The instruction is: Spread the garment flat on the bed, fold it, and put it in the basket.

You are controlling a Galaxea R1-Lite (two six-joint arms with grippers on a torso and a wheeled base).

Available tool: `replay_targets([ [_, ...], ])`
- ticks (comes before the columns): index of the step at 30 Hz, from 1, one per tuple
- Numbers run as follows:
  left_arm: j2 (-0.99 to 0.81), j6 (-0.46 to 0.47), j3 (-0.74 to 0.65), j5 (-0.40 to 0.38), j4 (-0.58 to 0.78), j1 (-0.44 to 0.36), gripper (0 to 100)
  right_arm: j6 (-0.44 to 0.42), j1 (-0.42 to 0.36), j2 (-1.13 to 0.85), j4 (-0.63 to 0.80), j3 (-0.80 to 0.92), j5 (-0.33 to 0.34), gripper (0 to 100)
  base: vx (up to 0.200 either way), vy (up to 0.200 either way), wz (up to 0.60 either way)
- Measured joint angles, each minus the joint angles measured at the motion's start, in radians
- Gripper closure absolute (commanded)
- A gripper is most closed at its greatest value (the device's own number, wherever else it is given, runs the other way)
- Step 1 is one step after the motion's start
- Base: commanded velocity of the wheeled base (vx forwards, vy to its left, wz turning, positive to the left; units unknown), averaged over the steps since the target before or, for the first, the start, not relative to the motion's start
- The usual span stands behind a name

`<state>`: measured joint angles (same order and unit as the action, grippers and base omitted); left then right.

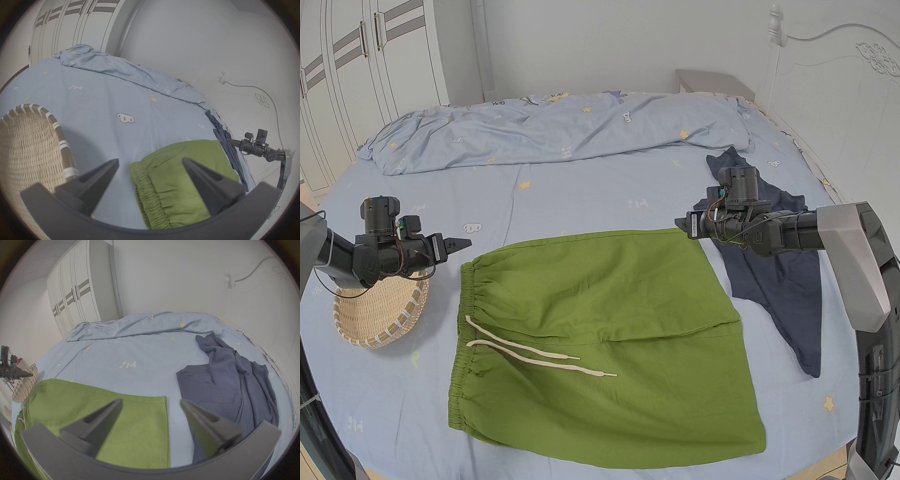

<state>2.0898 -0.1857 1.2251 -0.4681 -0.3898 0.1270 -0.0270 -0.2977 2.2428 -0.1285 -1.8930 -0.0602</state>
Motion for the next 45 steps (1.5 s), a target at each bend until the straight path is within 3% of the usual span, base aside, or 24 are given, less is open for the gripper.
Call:
replay_targets([
  [13, -0.059, -0.036, -0.046, 0.000, 0.002, -0.020, 0, -0.042, 0.011, -0.017, 0.021, 0.014, -0.005, 0, 0.000, 0.000, 0.00],
  [24, -0.278, -0.124, -0.403, -0.016, 0.004, -0.043, 0, -0.190, 0.039, -0.258, 0.076, 0.433, 0.031, 0, 0.000, 0.000, 0.00],
  [29, -0.356, -0.129, -0.625, -0.061, 0.003, -0.043, 0, -0.242, 0.051, -0.407, 0.086, 0.677, 0.107, 0, 0.000, 0.000, 0.00],
  [34, -0.456, -0.102, -0.873, -0.162, 0.001, -0.028, 0, -0.312, 0.067, -0.623, 0.094, 0.959, 0.231, 0, 0.000, 0.000, 0.00],
  [40, -0.525, -0.078, -1.008, -0.213, 0.000, 0.017, 0, -0.338, 0.084, -0.763, 0.098, 1.101, 0.316, 0, 0.000, 0.000, 0.00],
  [45, -0.539, -0.064, -1.071, -0.240, 0.000, 0.069, 0, -0.348, 0.091, -0.841, 0.100, 1.164, 0.335, 0, 0.000, 0.000, 0.00],
])
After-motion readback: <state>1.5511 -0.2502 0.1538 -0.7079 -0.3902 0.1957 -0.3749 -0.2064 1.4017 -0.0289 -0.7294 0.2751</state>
